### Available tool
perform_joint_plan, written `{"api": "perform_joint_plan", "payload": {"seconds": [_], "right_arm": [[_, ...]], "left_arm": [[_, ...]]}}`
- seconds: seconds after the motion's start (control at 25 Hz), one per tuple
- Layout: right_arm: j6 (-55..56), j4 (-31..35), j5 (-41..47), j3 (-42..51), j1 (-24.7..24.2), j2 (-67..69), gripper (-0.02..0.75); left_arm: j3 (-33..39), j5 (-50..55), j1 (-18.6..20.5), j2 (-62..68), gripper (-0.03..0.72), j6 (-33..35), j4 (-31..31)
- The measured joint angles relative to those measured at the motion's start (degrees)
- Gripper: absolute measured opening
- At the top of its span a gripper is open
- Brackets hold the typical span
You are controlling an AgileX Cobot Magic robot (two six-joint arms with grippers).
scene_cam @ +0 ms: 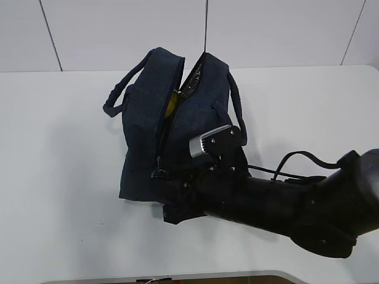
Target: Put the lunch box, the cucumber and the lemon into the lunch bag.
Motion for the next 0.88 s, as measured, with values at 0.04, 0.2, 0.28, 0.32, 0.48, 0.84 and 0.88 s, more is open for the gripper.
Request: {"api": "perform_joint_plan", "payload": {"seconds": [0.04,0.2,0.28,0.32,0.48,0.84,0.88], "right_arm": [[0.0,0.3,0.0,0.0,0.0,0.0,0.19],[0.0,1.53,0.0,0.0,0.0,0.0,0.125],[0.0,1.77,0.0,0.0,0.0,0.0,0.09],[0.11,1.77,0.0,0.0,0.0,0.0,0.07],[2.95,1.9,0.0,0.0,0.0,0.0,0.005],[7.62,-0.92,0.54,-0.12,0.0,-0.99,0.005],[7.74,-0.99,0.63,-0.12,0.0,-1.48,0.005]], "left_arm": [[0.0,0.0,0.0,0.0,0.305,0.0,0.0],[0.0,0.0,0.0,0.0,0.305,0.0,-0.27],[0.0,0.0,0.0,0.0,0.305,0.0,-0.72],[0.24,0.0,0.0,0.11,0.305,0.0,-1.33],[3.56,0.0,0.0,1.11,0.305,0.0,-3.92],[16.15,-3.48,0.0,3.49,0.305,2.1,-4.44],[17.52,-4.47,0.0,3.76,0.305,2.49,-4.44]]}}
